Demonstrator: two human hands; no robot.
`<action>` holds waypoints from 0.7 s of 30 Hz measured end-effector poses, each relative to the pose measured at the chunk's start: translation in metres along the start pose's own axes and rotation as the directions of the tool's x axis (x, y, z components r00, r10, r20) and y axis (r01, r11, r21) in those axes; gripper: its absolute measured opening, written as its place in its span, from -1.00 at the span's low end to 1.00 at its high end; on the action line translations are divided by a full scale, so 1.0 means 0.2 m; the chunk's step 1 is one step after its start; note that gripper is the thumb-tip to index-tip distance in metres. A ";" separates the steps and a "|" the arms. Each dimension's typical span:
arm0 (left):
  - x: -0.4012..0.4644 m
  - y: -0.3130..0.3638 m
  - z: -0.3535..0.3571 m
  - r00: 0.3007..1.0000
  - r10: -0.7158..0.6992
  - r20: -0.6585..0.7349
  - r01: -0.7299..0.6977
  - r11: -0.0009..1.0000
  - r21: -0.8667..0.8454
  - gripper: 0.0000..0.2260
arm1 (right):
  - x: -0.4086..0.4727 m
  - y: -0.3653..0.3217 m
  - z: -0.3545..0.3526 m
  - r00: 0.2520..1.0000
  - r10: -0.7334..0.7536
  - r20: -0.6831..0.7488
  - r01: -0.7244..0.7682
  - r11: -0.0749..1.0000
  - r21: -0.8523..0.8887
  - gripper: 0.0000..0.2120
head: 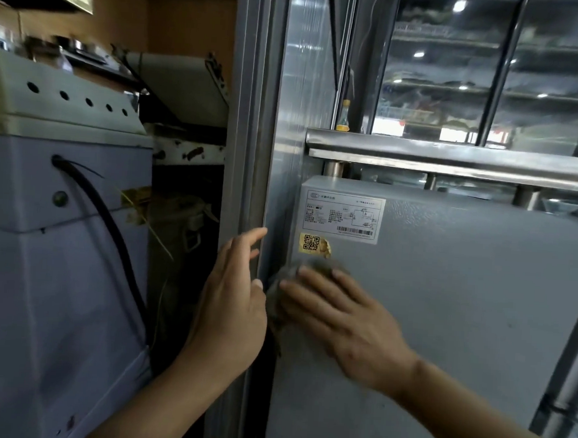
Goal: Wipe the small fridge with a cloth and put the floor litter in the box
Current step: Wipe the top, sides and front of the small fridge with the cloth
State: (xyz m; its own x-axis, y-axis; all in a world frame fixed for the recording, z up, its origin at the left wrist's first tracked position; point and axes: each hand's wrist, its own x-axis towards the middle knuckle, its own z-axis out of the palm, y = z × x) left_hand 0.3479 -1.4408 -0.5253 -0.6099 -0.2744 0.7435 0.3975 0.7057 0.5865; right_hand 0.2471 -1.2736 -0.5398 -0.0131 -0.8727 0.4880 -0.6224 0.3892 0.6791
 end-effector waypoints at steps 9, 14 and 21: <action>0.05 0.15 0.21 0.995 0.012 0.096 -0.020 0.996 0.087 -0.30 | -0.01 0.27 -0.17 0.847 0.440 -0.298 -0.449 0.893 0.042 -0.51; 0.01 0.19 0.26 0.988 -0.064 0.142 0.050 0.994 0.100 -0.21 | -0.46 0.01 0.03 0.984 0.176 -0.010 -0.176 0.980 -0.090 -0.49; 0.00 0.23 0.28 0.987 -0.121 0.102 0.098 0.973 0.211 -0.17 | -0.28 0.39 -0.21 0.860 0.443 -0.253 -0.451 0.892 0.027 -0.44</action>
State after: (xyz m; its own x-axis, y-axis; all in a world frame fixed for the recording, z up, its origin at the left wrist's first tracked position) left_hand 0.3279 -1.3719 -0.5163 -0.7202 -0.2902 0.6302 0.1823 0.7973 0.5754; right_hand 0.2323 -1.1817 -0.4921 -0.0893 -0.5038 0.8592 -0.5699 0.7333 0.3708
